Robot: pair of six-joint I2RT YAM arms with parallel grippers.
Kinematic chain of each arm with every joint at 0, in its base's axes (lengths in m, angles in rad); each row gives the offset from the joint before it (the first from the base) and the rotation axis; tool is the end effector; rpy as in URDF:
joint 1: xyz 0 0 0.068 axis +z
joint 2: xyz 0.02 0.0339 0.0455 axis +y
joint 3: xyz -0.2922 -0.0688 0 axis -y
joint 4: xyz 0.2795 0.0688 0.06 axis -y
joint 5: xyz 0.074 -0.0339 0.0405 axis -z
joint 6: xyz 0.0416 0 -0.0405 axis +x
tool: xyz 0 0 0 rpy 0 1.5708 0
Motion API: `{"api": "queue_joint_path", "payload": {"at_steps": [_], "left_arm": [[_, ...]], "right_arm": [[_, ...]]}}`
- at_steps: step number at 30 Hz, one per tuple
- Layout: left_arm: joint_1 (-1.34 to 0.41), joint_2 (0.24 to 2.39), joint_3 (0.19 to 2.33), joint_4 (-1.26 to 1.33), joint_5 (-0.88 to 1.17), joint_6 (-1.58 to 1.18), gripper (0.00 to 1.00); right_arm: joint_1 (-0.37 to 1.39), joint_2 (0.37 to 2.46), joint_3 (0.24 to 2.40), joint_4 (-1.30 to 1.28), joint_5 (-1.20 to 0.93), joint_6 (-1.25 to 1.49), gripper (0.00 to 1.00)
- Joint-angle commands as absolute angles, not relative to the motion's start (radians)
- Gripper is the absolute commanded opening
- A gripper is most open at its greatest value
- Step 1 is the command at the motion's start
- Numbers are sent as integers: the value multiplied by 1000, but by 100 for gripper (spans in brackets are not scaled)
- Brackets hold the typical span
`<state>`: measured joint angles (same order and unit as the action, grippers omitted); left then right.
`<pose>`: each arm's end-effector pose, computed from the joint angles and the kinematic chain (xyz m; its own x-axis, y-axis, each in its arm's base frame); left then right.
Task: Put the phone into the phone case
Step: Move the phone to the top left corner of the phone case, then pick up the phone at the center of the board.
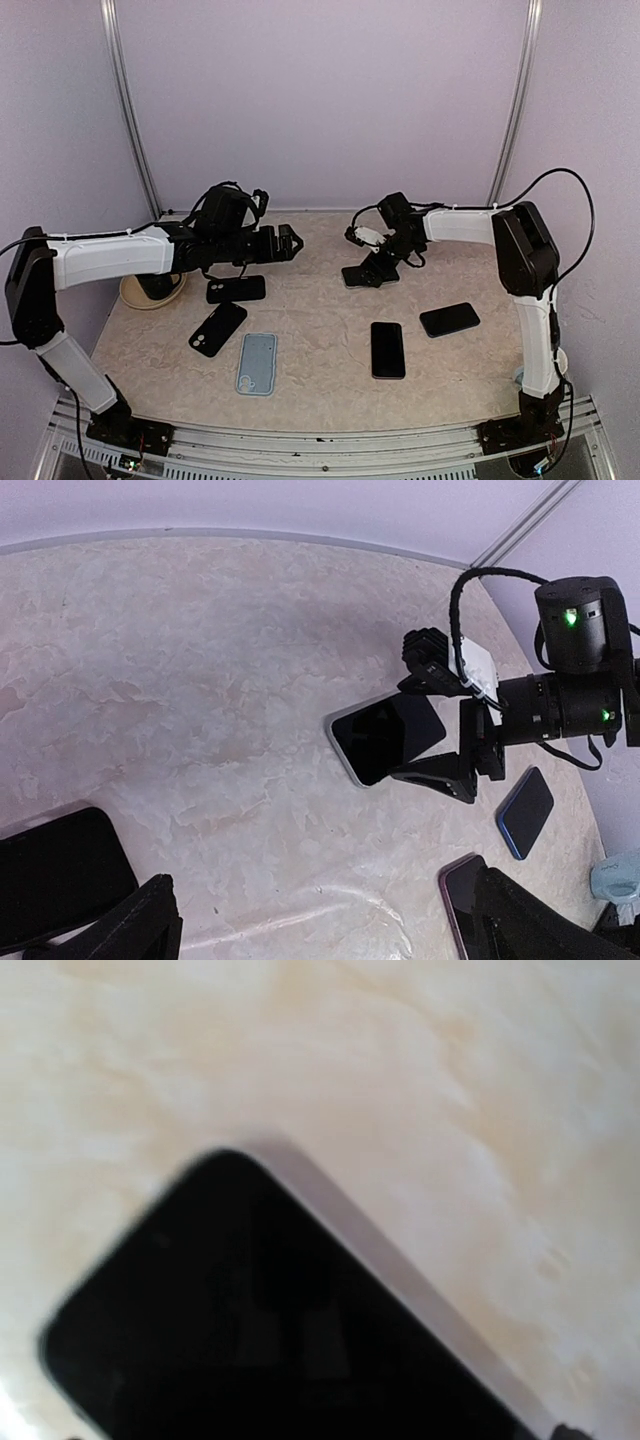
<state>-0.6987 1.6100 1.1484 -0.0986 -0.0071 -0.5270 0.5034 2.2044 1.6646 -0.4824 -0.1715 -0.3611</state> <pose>0.3113 -0.2611 0.2733 -0.6728 -0.0916 -0.7341 0.3473 0.8370 -0.4228 0.4552 0.2588 0.1587 -0.5037 -0.6748 -0.5393 -0.7817 0.6218 -0.0480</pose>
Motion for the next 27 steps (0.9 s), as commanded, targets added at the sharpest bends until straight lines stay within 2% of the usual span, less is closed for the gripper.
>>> {"api": "queue_joint_path", "payload": {"at_steps": [1,8,15,27], "left_arm": [[-692,1569,1130,-108,-32,-528,99],[-692,1546,1113,-107,-38,-531,99],[-692,1540,1109,-109,-37,-535,99],[-691,1528,1095,-118,-45,-529,99]], "right_arm": [[454,2255,1744,-537,-353,-421,100],[400,2327,1836,-565,-503,-364,100],[372,2377,1866,-575,-543,-333,100],[365,2309,1732,-625,-584,-367,100]]}}
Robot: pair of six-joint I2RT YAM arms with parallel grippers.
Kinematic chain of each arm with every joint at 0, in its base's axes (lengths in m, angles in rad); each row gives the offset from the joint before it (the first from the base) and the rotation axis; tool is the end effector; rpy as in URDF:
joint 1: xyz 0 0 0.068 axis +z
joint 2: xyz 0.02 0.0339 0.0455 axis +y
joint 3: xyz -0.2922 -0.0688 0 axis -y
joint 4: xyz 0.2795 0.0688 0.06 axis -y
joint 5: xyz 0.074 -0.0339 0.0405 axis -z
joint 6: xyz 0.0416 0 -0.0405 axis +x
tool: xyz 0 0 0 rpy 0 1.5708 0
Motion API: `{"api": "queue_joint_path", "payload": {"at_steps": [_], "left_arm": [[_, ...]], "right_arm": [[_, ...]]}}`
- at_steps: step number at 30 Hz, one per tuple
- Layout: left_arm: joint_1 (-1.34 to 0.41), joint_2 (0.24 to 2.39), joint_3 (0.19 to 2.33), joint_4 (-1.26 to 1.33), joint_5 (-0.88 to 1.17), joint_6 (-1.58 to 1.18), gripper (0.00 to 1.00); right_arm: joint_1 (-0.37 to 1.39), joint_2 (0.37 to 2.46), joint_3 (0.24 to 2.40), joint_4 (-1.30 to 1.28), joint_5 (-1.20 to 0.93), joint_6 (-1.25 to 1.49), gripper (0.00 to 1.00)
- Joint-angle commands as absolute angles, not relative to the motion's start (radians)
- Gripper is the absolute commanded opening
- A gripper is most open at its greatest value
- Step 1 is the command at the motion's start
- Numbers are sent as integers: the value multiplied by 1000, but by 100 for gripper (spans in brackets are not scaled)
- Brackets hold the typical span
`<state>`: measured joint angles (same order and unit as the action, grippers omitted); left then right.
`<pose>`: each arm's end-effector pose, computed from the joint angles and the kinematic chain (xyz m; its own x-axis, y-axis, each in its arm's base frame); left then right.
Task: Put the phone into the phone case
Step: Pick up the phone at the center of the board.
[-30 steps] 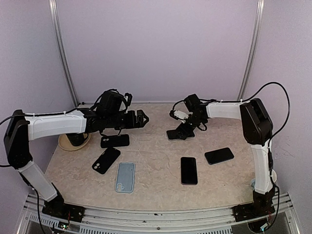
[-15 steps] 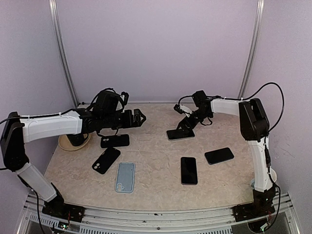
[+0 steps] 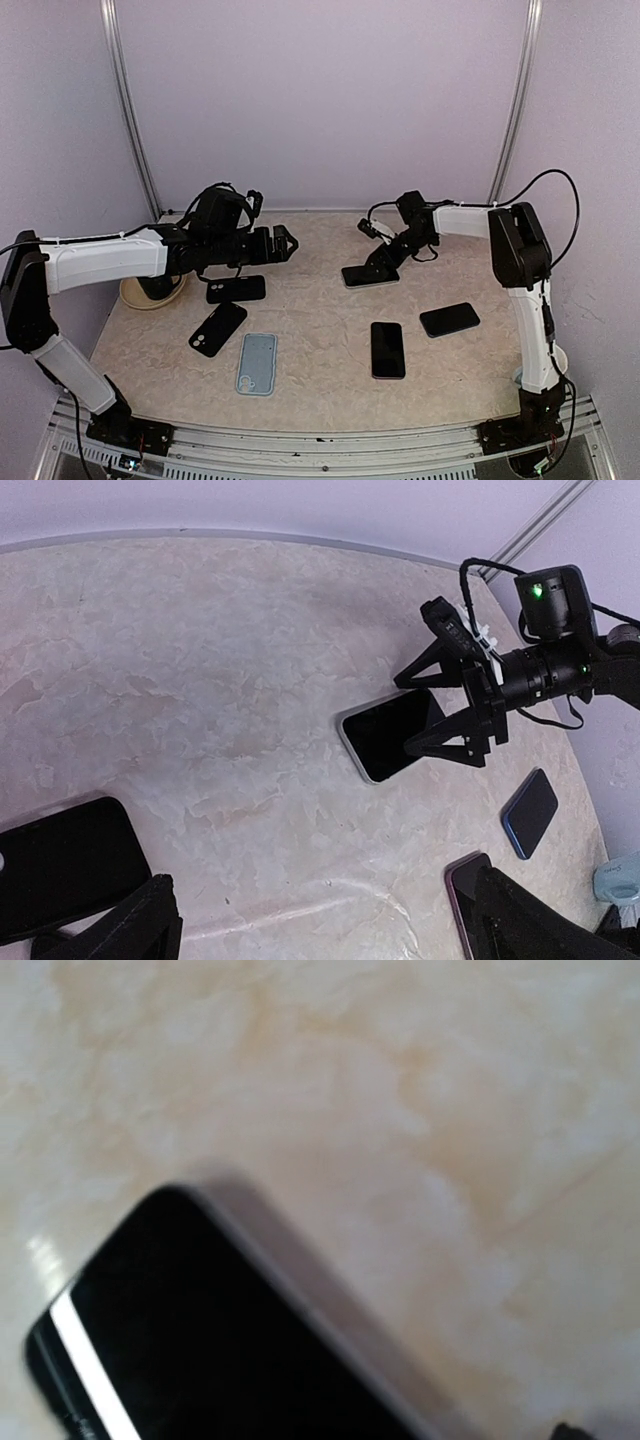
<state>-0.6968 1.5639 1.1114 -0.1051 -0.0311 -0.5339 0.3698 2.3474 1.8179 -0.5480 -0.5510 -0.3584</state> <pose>0.3027 -0.2516 0.2763 -0.6655 -0.1064 -0.7388 0.3283 0.8472 -0.4176 0.5032 0.2184 0.1361 -0.5800 -0.5453 -0.6052 -0.7929 0.5484 0.2657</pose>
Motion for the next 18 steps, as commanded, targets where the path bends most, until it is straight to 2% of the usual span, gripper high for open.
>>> {"api": "queue_joint_path", "payload": {"at_steps": [1,11,18], "left_arm": [[-690,1528,1094,-118,-45,-528,99],[-677,1522,1077,-107,-23,-537,99],[-668,1514,1061,-108,-20,-534,99]], "right_arm": [[365,2295,1707,-618,-585,-367,100],[410,2155,1485,-512,-471,-365,100],[466,2168,1463,-454,-286,-380,100]]}}
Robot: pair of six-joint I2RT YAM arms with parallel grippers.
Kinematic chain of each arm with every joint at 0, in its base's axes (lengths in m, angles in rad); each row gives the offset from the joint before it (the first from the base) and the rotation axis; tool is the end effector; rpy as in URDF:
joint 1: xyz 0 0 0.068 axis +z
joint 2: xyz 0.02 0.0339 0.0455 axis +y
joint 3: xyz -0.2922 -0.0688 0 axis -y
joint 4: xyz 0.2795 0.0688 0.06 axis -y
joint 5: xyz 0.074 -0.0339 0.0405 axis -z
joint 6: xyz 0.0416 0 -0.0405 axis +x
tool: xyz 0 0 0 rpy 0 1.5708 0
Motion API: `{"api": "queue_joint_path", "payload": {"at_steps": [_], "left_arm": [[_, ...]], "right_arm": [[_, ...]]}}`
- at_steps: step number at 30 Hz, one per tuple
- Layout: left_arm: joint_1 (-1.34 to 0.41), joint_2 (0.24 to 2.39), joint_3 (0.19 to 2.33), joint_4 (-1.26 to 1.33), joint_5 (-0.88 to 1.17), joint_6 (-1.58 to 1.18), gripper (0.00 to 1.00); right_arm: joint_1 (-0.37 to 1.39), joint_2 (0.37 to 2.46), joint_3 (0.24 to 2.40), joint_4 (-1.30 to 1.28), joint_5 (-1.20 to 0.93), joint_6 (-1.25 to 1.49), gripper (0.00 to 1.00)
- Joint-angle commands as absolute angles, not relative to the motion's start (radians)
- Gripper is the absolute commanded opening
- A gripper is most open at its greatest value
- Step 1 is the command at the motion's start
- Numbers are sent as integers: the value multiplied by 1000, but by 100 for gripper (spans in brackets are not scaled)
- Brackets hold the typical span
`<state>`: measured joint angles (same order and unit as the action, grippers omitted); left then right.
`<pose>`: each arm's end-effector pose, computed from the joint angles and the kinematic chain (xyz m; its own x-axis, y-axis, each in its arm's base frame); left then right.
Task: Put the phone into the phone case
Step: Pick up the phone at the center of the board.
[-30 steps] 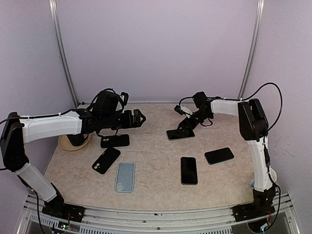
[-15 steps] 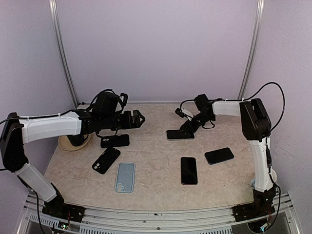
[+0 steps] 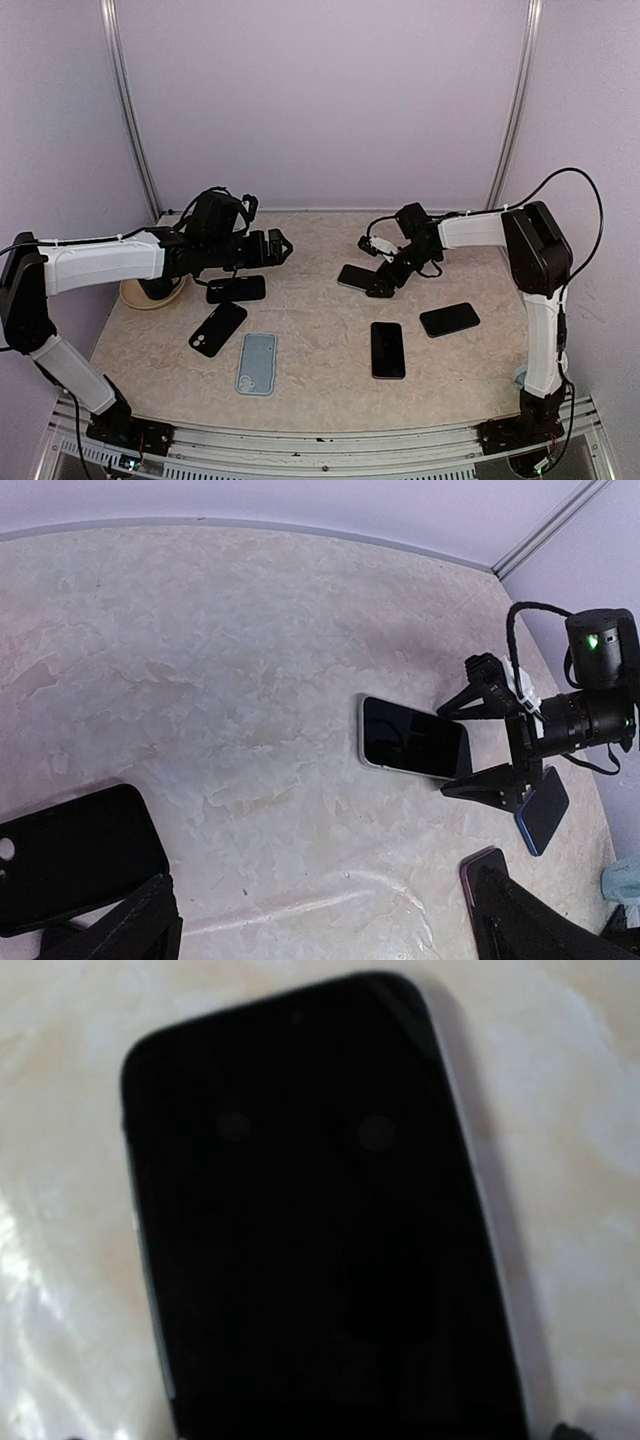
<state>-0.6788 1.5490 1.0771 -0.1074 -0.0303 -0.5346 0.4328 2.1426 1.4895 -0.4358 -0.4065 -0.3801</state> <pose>0.3017 -0.2417 0.2687 -0.6763 -0.1087 -0.7285 0.3059 0.8582 -0.4121 0.4366 0.2198 0.1376 -0.5424 -0.6260 -0.5604 -0.8107 0.5650 0.1534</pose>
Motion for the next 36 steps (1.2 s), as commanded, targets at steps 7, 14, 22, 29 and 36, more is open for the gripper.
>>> {"api": "queue_joint_path", "payload": {"at_steps": [7,14,22,29,36], "left_arm": [[-649,1481,1041,-113,-20,-530,99],[-632,1461,1032,-135,-17,-526,99],[-620,1458,1034,-142,-5,-523,99],[-597,1460,1032,-141,-5,-514,99],[-588,1469,1031,-137,31,-517,99]], "right_arm": [[475,2177,1472,-399,-273,-410,100],[482,2214,1528,-440,-263,-486,99],[482,2250,1576,-481,-301,-516,95],[483,2261,1569,-484,-328,-527,91],[492,2255,1548,-465,-351,-525,87]]}}
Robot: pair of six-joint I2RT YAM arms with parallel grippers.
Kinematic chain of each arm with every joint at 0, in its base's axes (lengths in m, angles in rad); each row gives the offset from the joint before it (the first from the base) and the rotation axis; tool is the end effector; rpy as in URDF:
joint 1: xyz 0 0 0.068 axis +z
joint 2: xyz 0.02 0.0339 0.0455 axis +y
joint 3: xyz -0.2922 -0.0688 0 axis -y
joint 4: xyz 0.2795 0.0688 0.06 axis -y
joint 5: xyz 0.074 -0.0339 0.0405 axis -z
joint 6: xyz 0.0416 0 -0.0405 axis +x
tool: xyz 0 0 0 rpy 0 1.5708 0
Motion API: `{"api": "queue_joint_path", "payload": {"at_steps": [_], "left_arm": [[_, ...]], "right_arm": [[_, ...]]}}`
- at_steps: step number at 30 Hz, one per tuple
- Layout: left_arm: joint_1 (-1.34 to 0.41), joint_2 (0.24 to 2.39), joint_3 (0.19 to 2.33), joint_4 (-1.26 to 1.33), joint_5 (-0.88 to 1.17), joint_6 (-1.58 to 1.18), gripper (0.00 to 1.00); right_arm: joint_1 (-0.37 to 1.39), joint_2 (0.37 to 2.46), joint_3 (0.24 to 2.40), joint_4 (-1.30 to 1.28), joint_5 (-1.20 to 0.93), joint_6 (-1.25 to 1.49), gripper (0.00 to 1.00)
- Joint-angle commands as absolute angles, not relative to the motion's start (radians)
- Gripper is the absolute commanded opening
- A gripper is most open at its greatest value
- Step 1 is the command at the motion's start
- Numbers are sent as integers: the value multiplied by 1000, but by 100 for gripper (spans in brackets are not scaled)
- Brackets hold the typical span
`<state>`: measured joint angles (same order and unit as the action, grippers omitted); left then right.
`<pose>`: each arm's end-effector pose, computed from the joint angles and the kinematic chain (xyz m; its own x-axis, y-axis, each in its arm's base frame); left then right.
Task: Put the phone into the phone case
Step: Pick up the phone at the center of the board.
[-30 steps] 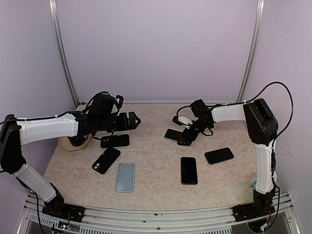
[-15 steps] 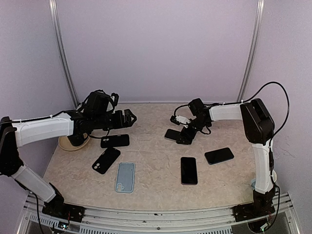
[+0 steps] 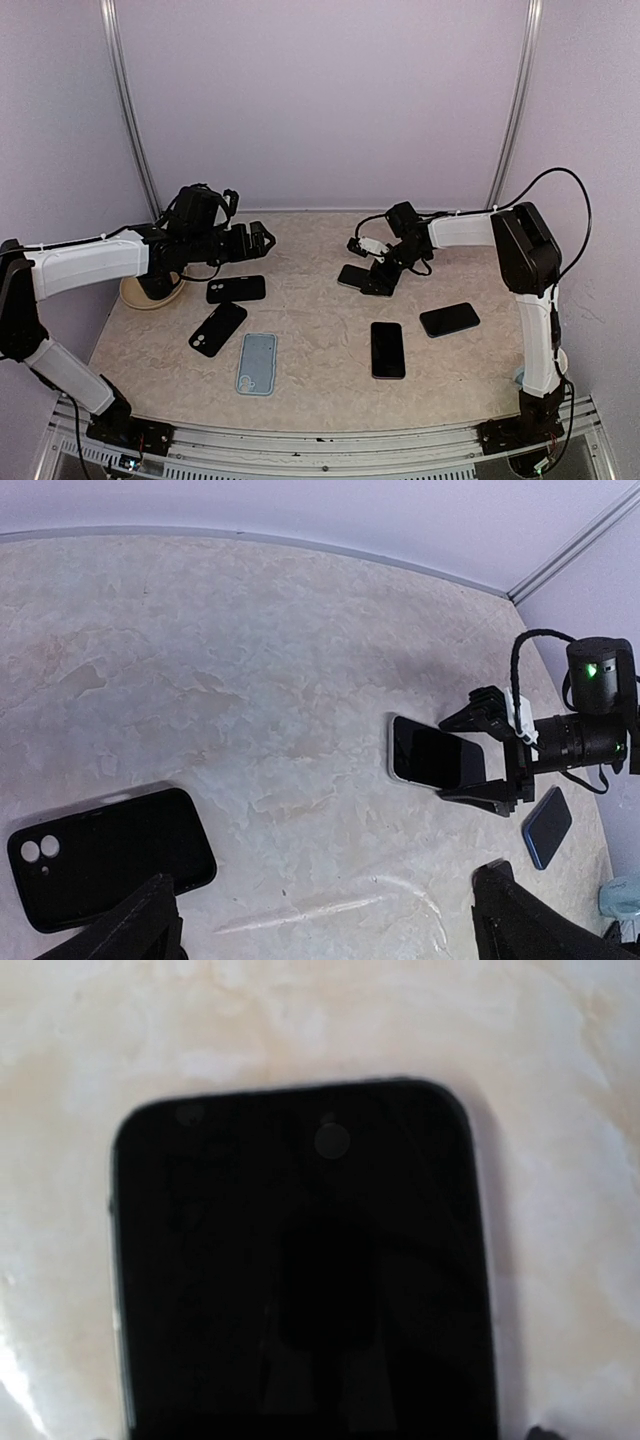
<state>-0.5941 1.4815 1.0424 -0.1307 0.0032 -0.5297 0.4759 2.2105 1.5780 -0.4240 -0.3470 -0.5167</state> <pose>0.3063 -0.2071 0.2777 -0.6697 -0.1573 -0.7257 0.2591 0.8664 -0.4269 0.4477 0.2467 0.1326 -0.3866 -0.7219 -0.5740 -0.8862 0.4631 0.0144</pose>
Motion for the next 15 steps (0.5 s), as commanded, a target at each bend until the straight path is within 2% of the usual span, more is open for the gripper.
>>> {"api": "queue_joint_path", "payload": {"at_steps": [1,8,15], "left_arm": [[-587,1470,1031,-136,33,-518,99],[-581,1461,1021,-137,31,-521,99],[-580,1443,1005,-132,32,-529,99]], "right_arm": [[494,2253,1547,-463,-351,-525,86],[497,2244,1538,-455,-327,-525,80],[503,2223,1501,-427,-315,-523,67]]}}
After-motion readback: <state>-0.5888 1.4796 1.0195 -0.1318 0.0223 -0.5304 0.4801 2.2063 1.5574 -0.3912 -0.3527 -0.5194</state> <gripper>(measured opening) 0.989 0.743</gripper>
